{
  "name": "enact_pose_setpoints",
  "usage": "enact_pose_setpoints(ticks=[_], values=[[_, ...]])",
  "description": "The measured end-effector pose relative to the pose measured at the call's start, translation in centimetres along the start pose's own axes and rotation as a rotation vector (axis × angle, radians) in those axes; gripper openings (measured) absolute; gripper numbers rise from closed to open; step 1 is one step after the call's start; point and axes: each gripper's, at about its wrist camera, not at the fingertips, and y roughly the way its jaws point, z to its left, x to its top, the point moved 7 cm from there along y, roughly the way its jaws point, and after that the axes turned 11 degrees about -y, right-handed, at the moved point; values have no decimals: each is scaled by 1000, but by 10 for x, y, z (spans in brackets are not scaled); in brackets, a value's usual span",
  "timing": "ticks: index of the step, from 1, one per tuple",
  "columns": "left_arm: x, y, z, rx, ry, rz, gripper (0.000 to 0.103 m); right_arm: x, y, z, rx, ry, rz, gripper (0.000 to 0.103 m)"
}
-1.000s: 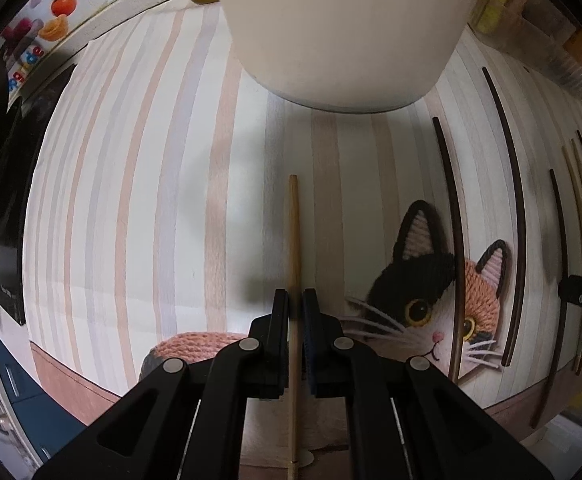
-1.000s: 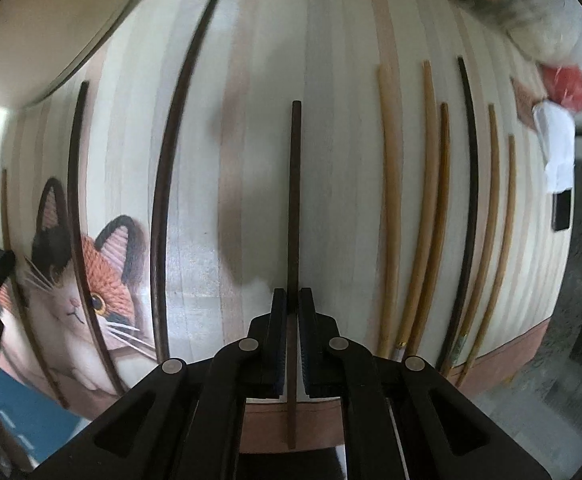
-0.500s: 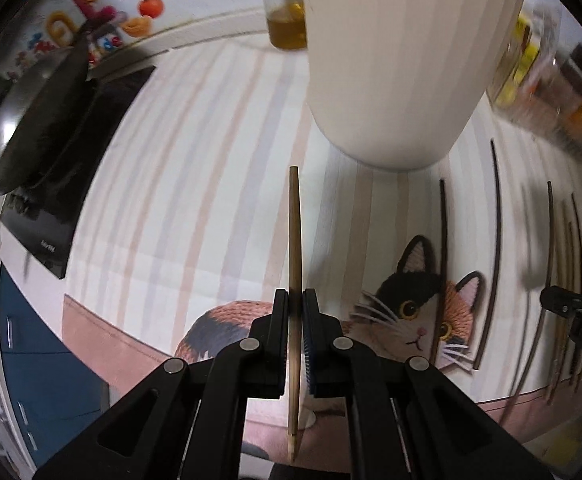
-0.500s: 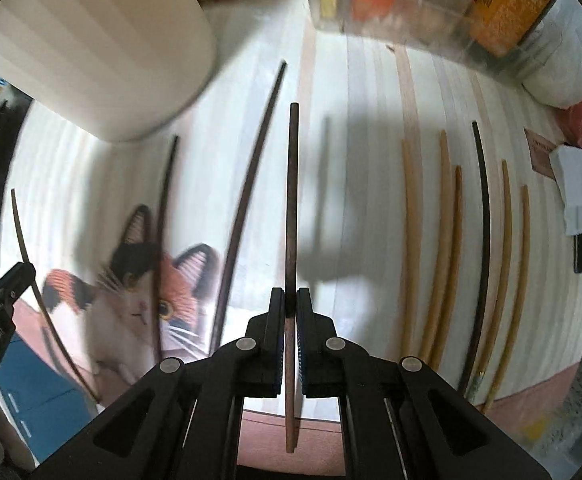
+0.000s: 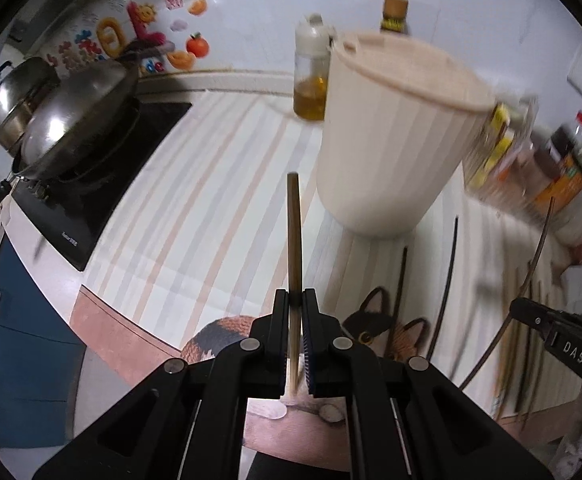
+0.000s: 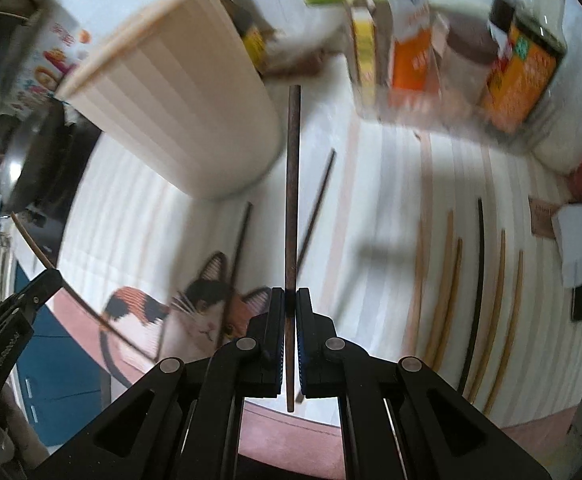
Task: Organize utensils
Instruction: 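Lift both chopsticks and carry them above the cream utensil holder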
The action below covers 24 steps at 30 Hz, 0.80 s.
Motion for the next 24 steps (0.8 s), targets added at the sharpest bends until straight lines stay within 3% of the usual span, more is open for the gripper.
enact_pose_setpoints(ticks=[11,19,24], values=[[51,-75,8,-59,-101,-168,3,46,-79,39,83,-79,-216,5],[109,-141,-1,-139,-86,-300,3,105,-176,59,140,-99,-412,5],[151,-176,-23,-212,-48,-361,3,154,-225,63,115,-115,-530,5]])
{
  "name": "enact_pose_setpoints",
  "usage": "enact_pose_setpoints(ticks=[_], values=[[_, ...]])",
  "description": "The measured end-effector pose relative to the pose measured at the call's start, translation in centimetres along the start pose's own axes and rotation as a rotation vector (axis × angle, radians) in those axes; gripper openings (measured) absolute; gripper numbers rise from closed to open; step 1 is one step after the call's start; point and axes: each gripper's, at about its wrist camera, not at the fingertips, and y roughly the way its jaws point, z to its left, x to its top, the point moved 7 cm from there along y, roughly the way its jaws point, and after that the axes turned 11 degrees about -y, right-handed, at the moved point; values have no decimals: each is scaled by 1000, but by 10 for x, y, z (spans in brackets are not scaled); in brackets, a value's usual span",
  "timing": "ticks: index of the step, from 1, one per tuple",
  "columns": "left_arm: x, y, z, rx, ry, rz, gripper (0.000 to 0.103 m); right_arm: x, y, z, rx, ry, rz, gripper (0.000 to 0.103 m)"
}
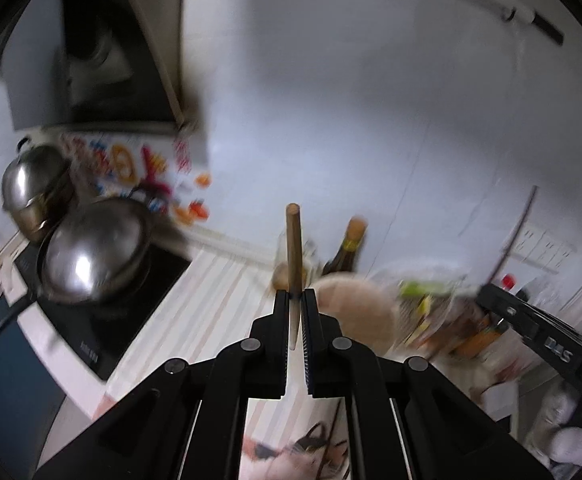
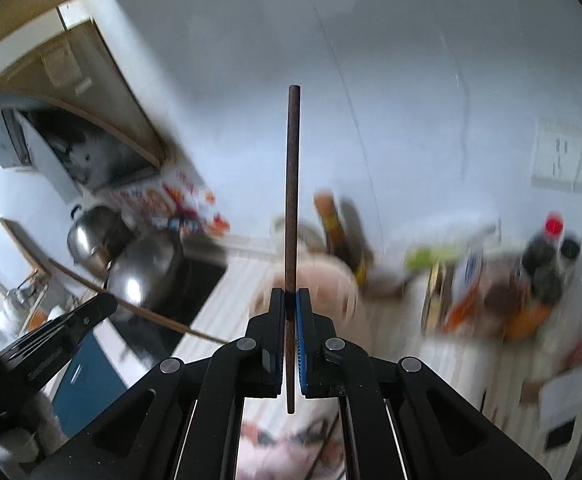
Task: Organize utensils
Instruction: 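Lift both chopsticks and carry them above the cream utensil holder, then lower both chopsticks into the holder and open both tools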
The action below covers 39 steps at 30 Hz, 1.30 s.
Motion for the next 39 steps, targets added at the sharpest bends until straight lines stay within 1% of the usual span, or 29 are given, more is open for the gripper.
enact_pose_setpoints(ticks=[2,5,8,11,13,18,22,28,31,34,35,36,37,38,39], values=[[16,0,-12,-27,11,-14,3,23,0,-6,-20,2,-42,5],[35,9,-33,-69,24,-11,3,47,6,-16,-49,17,-70,5],[48,29,-51,-110,25,18,3,66,21,-29,-66,38,-75,5],[51,55,-61,-126,18,61,3,77,38,-39,-78,50,-73,5],[48,75,-67,-130,12,103,3,80,53,-44,-85,57,-70,5],[29,124,-70,-125,-10,211,3,75,89,-58,-92,71,-34,5],[16,150,-68,-128,-38,282,3,63,113,-65,-95,65,18,5],[0,164,-71,-130,-30,349,4,45,134,-67,-83,33,71,5],[-2,166,-71,-158,-47,374,5,38,140,-64,-54,24,103,6],[-2,162,-73,-164,-63,402,7,30,145,-57,-10,25,155,7],[-1,160,-72,-166,-65,406,8,28,145,-57,-8,32,166,8],[1,156,-71,-161,-63,397,9,26,142,-56,-2,36,169,15],[3,153,-69,-151,-57,390,10,25,139,-57,-4,42,170,29],[4,149,-66,-139,-44,394,16,23,134,-61,-14,53,167,35],[7,145,-61,-116,-38,374,34,22,129,-63,-23,64,162,39]])
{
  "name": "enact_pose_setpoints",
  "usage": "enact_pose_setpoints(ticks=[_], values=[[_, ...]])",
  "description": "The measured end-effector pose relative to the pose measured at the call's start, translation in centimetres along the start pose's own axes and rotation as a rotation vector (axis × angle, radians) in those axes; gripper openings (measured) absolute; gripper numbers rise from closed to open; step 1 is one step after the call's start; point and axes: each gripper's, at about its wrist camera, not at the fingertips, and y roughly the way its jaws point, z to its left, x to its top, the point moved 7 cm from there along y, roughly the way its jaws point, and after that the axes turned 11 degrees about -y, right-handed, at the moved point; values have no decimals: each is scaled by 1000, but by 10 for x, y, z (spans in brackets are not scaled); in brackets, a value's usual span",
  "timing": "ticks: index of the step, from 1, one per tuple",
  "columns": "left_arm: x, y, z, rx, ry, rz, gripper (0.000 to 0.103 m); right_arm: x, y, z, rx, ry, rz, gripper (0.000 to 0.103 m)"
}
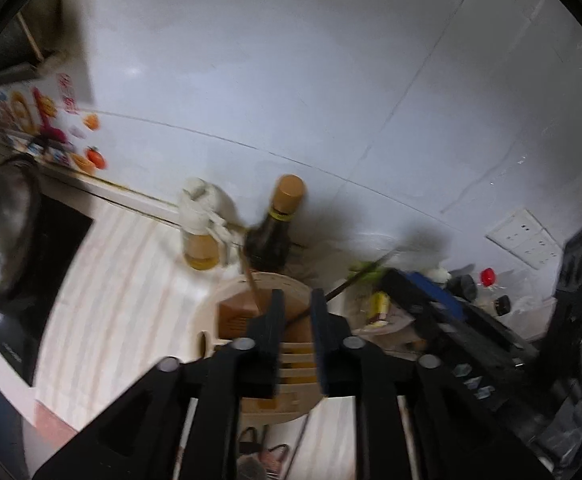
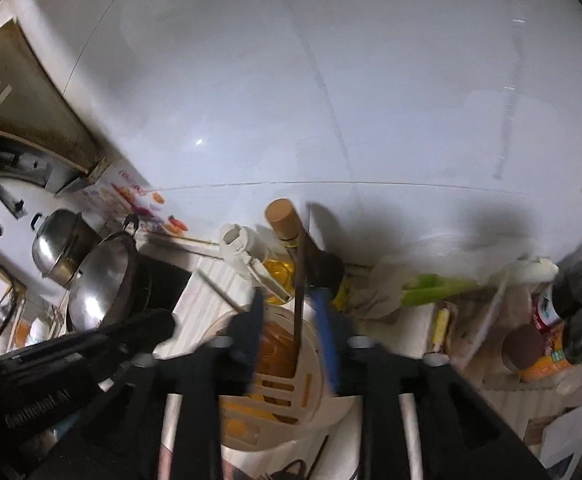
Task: Organize utensils
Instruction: 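Lower both chopsticks into the holder and open both tools, then grasp a dark chopstick with the right tool while the left tool grasps another dark chopstick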
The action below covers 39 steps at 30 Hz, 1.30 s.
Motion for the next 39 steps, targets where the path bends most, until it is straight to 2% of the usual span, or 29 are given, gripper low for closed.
enact_pose_setpoints(ticks=[1,2,3,5,7,8,10,13,15,18,21,23,25,27,29,31,32,33,35,36,38,39], values=[[0,-5,3,13,0,-21,48,-2,-4,-3,-5,12,-4,40],[1,-10,8,25,-6,-49,73,-4,-9,-7,-6,25,-8,41],[1,-16,13,38,-15,-81,81,-7,-16,-11,-15,41,-14,46],[-2,-25,23,54,-19,-134,82,-15,-29,-20,-42,61,-26,54],[-9,-30,34,76,-20,-176,90,-25,-41,-30,-81,78,-33,66],[-15,-30,41,86,-23,-191,102,-31,-47,-33,-95,85,-33,69],[-26,-27,51,105,-25,-206,103,-45,-54,-42,-126,100,-24,81],[-48,-16,66,148,-20,-197,103,-73,-58,-53,-137,133,-8,93],[-65,-6,75,167,-18,-173,103,-95,-53,-61,-145,159,12,97],[-91,18,85,203,1,-125,103,-127,-36,-67,-150,170,57,97],[-117,48,93,252,17,-77,103,-165,-3,-69,-136,189,164,96],[-135,67,100,304,40,-48,103,-194,27,-70,-122,199,256,88],[-153,92,110,359,62,2,103,-216,53,-71,-122,198,332,70],[-171,114,121,419,73,55,103,-239,82,-72,-130,207,405,61],[-186,129,132,452,75,100,103,-258,106,-73,-148,212,458,55],[-197,142,141,471,77,138,102,-269,123,-72,-159,213,491,43],[-201,147,144,478,79,150,102,-273,127,-71,-164,209,499,40],[-206,151,147,481,79,165,102,-278,133,-69,-171,193,513,35],[-214,158,145,449,78,195,100,-278,135,-64,-203,138,507,17],[-219,161,141,429,81,211,93,-281,137,-63,-202,125,525,10],[-227,167,131,398,102,239,80,-285,133,-63,-220,85,531,6],[-232,170,122,373,119,256,78,-288,132,-63,-223,70,542,6]])
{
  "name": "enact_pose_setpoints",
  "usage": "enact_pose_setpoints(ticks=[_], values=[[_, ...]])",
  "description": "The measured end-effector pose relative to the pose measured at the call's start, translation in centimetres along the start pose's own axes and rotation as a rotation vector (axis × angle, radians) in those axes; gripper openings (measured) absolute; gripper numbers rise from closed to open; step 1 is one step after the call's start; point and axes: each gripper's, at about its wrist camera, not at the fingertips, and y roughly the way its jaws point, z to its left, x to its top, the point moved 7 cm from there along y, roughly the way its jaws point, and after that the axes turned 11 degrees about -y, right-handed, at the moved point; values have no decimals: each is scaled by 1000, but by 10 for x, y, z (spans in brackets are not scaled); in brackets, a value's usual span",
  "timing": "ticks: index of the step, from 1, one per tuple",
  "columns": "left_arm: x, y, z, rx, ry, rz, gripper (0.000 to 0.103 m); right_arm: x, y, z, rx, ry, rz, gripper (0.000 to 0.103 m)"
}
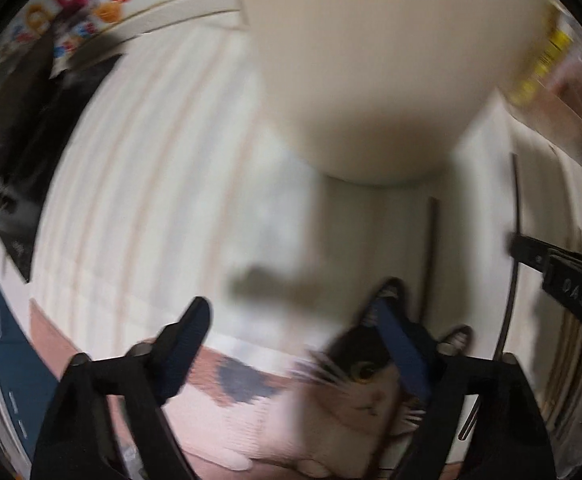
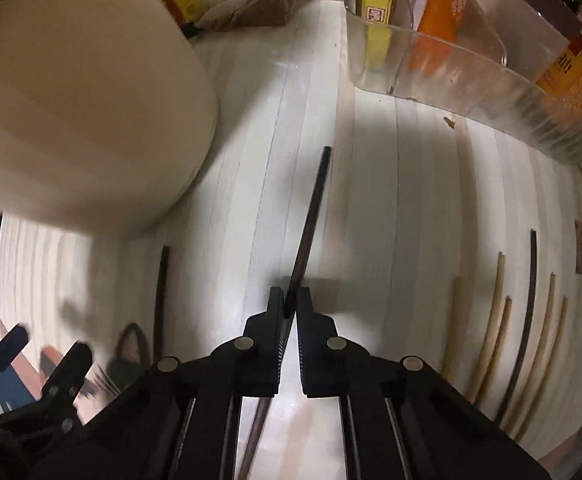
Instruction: Organize utensils
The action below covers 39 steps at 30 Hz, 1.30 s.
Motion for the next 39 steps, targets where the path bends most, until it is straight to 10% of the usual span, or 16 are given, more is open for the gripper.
enact_pose_setpoints(ticks=[4,9,11,22,39], values=[[-8,3,-34,-34,93,4,76,-25,-4,-22,-31,-18,50,5],[-18,11,-61,-14,186,4,13,-55,-9,-53,-11,16,83,6],[-22,11,-63,-19,199,15,4,-60,-9,-58,10,35,87,6],[-23,16,39,-37,-127,108,3,-71,-7,-8,108,-94,128,5],[-22,16,34,-21,-88,108,5,-38,16,16,65,-143,282,6]])
